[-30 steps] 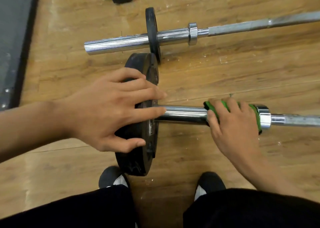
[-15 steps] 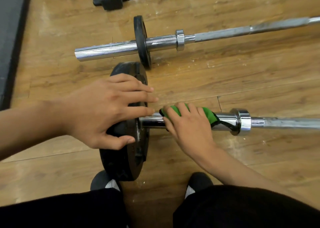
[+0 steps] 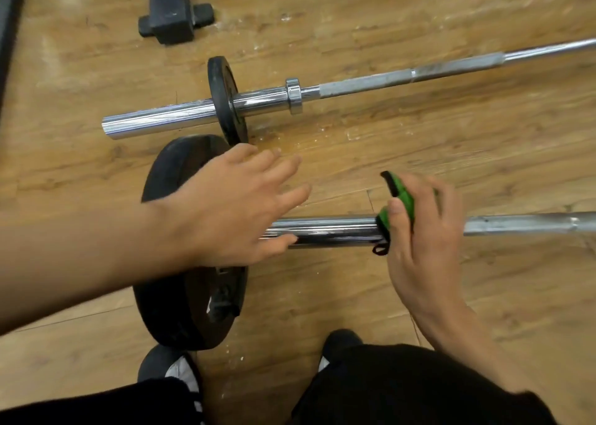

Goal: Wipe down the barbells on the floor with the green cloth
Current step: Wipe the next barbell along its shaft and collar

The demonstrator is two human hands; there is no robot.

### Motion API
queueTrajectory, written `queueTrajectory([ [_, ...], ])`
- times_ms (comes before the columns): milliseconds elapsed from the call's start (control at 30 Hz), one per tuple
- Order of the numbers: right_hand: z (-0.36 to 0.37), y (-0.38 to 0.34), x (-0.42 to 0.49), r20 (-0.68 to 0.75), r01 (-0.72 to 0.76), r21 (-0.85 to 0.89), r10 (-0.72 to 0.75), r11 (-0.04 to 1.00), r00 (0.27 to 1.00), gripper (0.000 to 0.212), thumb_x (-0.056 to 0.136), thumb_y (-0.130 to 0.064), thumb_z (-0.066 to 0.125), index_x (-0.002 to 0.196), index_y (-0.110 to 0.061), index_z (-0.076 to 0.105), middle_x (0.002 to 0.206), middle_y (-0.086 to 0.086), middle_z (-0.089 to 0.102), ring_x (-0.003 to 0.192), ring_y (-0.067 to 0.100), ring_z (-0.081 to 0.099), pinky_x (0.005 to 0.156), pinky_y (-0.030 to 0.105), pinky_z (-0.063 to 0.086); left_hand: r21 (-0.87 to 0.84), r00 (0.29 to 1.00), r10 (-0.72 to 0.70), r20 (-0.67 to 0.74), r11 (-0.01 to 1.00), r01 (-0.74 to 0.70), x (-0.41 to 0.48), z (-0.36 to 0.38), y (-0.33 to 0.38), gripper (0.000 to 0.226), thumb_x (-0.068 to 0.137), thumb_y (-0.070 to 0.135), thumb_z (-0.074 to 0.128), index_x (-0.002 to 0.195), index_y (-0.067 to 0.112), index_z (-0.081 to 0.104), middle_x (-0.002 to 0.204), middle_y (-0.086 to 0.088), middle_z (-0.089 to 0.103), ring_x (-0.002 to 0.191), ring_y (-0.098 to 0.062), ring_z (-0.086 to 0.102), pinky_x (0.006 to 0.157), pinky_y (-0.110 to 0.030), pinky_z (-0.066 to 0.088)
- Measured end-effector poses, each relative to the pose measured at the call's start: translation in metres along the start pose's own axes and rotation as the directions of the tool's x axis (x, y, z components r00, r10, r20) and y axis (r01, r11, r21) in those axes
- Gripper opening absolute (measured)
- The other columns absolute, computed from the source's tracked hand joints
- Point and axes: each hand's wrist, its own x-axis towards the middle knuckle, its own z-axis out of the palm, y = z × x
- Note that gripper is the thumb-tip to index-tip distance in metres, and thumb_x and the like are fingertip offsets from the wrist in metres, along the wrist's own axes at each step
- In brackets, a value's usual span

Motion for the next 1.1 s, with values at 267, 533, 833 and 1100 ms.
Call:
queueTrajectory([
  [267,0.024,0.049,-0.042,0.125,0.052,-0.316,-0.012,0.947,0.992,0.042,0.110,-0.036,0.043,0.142,-0.016,0.060,0.143,0.018,0.053,0.119,0.038,0.051,0.104,0.051,0.043,-0.261,0.943,-0.286,0.172,0.910,0.323,0.093,0.056,0.072,0.083,0.097,0.068,0.002,0.154,0.020,0.038,0.166,-0.018,0.030,0.151,-0.036,0.031,0.123,-0.052,0.024],
  [533,0.051,0.048,0.021,0.137,-0.083,-0.343,0.137,0.936,0.981,0.047,0.095,-0.039,0.037,0.107,-0.013,0.075,0.106,0.015,0.067,0.082,0.040,0.063,0.068,0.040,0.046,-0.382,0.929,-0.365,0.062,0.851,0.360,0.105,0.084,0.076,0.078,0.098,0.068,0.013,0.140,0.020,0.058,0.150,-0.016,0.053,0.143,-0.034,0.044,0.125,-0.051,0.019],
  [833,0.046,0.050,-0.024,0.056,-0.007,-0.312,0.025,0.950,0.998,0.032,0.104,-0.021,0.055,0.133,-0.010,0.065,0.140,0.019,0.055,0.117,0.037,0.054,0.103,0.052,0.045,-0.372,0.910,-0.414,0.007,0.844,0.387,0.107,0.082,0.075,0.072,0.100,0.067,0.021,0.123,0.016,0.066,0.133,-0.015,0.065,0.132,-0.034,0.053,0.118,-0.053,0.028],
  [1100,0.051,0.043,0.003,0.060,-0.075,-0.350,0.103,0.934,0.993,0.035,0.107,-0.029,0.044,0.129,-0.012,0.065,0.124,0.015,0.061,0.102,0.035,0.060,0.088,0.046,0.049,-0.354,0.910,-0.414,0.026,0.848,0.395,0.111,0.079,0.071,0.074,0.100,0.068,0.015,0.126,0.019,0.064,0.131,-0.011,0.065,0.129,-0.030,0.053,0.114,-0.053,0.031],
])
